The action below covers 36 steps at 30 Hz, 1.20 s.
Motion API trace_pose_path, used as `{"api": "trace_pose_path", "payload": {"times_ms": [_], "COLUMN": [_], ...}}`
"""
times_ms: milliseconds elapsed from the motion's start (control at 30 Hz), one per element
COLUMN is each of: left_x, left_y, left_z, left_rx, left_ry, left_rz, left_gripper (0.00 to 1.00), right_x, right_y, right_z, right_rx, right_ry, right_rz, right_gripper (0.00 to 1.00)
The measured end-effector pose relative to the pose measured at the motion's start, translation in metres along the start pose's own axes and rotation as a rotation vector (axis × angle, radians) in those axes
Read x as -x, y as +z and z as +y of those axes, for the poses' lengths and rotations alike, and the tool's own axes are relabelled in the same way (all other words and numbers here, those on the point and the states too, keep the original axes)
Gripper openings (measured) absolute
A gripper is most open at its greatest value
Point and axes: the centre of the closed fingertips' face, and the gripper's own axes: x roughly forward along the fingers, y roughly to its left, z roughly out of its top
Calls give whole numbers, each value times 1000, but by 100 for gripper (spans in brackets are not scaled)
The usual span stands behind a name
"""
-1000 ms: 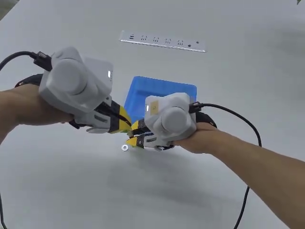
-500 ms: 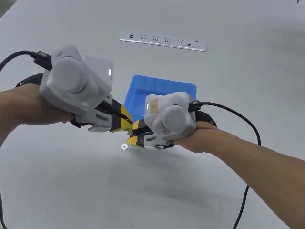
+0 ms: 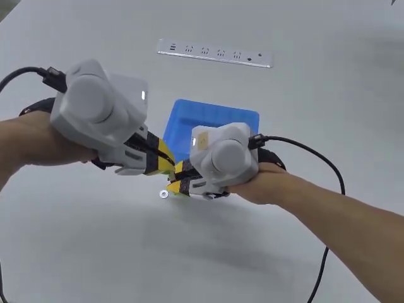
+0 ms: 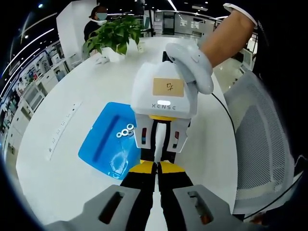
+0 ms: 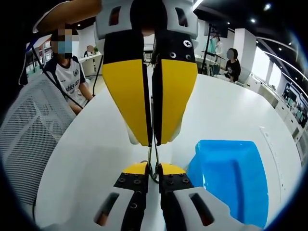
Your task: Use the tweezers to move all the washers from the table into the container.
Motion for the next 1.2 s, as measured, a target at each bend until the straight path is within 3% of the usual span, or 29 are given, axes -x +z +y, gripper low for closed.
{"api": "trace_pose_path", "payload": {"times_ms": [533,1200], "left_x": [14,40], "left_y": [12,38], "left_z": [-3,-8], "left_rx": [-12,-41], "left_ry": [16,54], "left_rz": [-17,-37], "left_gripper": [5,5], "right_x": [13,40], "right_y": [13,37], "right_z": [0,-1], "right_rx": [29,78], "right_ry": [-14,-49], "right_rz": [2,4], "right_gripper": [9,9]}}
